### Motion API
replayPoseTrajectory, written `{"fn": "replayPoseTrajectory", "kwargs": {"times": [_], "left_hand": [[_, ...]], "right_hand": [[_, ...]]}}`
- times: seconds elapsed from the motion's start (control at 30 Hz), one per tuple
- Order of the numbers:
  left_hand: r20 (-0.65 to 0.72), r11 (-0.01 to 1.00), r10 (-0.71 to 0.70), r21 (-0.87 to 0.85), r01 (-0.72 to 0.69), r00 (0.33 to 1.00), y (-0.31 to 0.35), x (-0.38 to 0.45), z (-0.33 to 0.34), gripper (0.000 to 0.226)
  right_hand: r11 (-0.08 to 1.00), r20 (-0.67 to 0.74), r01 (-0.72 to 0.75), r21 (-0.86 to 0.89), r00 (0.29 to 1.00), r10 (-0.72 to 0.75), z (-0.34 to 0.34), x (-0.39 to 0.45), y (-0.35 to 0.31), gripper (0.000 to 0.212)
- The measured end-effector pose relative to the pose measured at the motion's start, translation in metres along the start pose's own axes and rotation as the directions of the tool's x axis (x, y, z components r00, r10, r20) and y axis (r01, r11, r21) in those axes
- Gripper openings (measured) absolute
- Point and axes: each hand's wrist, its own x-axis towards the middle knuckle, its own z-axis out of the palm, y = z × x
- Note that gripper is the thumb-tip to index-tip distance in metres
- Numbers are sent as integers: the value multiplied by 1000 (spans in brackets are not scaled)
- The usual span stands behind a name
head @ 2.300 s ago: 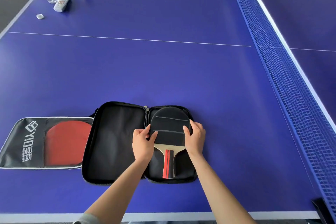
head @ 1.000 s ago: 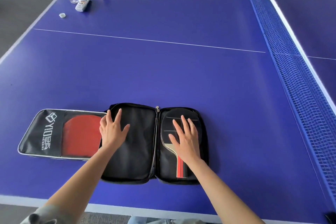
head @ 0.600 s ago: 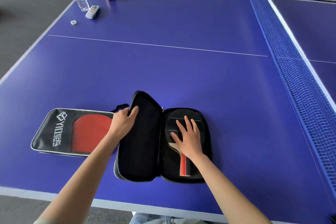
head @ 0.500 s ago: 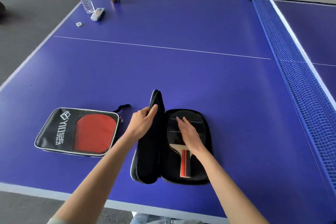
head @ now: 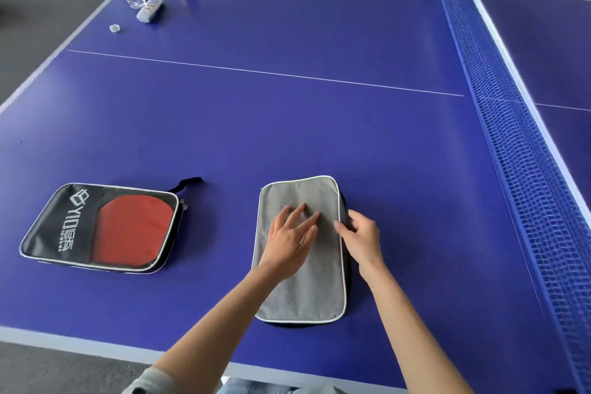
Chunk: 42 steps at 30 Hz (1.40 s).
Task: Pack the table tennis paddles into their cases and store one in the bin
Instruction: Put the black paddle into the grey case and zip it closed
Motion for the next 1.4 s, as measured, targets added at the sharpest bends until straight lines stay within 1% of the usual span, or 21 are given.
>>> {"fn": "replayPoseTrajectory", "kwargs": {"times": [0.03,0.1,0.2,0.27,0.33,0.37,0.4,0.47,0.53,0.6,0.67,0.7,0.73,0.77,0.8,0.83,0.93,1.07,1.1,1.23,1.4], "left_hand": [[28,998,6,63,-8,1000,0,0,7,44],[83,981,5,194,-21,997,0,0,20,46],[107,910,29,409,-71,994,-5,-2,35,51],[90,874,57,478,-93,994,-10,-3,41,55],[78,866,66,491,-96,995,-12,-3,43,57],[73,868,67,488,-95,995,-12,-4,44,58],[66,874,72,477,-94,995,-13,-4,44,59],[36,912,101,397,-107,994,-15,-5,38,63],[-36,969,122,221,-111,992,-18,-11,27,61],[-192,997,73,49,-65,979,-26,-24,15,51],[-346,994,-88,-93,59,934,-41,-42,7,43],[-366,972,-199,-194,134,909,-49,-51,4,40],[-335,926,-313,-316,206,889,-56,-60,1,37],[-266,856,-410,-443,267,872,-63,-68,-2,36],[-185,779,-477,-542,315,859,-70,-75,-5,35],[-123,726,-510,-592,350,851,-75,-81,-8,34],[-45,688,-523,-613,389,851,-80,-92,-12,40],[84,541,-562,-715,442,823,-60,-79,-5,54],[100,531,-561,-718,450,822,-54,-74,-1,55],[81,579,-511,-704,412,856,-48,-54,1,54],[59,705,-448,-590,393,892,-78,-30,-34,60]], "right_hand": [[999,-11,-17,-50,1000,17,0,3,7,2],[992,-15,-45,-115,999,44,5,9,18,11],[987,-29,-71,-148,997,67,7,17,29,11],[988,-40,-61,-143,998,56,6,22,30,33],[986,-54,15,-168,998,-25,7,19,28,54],[964,-61,104,-245,991,-123,9,17,26,58],[909,-43,210,-359,970,-241,13,14,27,58],[754,73,391,-528,905,-418,20,7,31,56],[657,207,490,-573,862,-462,24,2,38,52],[598,300,541,-592,836,-460,28,-3,44,48],[498,410,630,-595,772,-487,33,-8,44,51],[431,475,684,-589,724,-500,36,-9,42,52],[364,531,725,-585,682,-503,39,-10,41,51],[314,571,746,-587,657,-493,41,-10,41,51],[287,591,752,-594,650,-478,42,-10,42,51],[275,597,747,-606,655,-463,42,-9,43,51],[255,594,731,-632,669,-447,40,-8,47,51],[307,572,721,-622,685,-451,41,-7,49,50],[314,565,715,-624,691,-452,42,-7,49,50],[323,541,696,-641,709,-453,44,-9,49,49],[436,376,555,-709,819,-432,75,-30,38,53]]}}
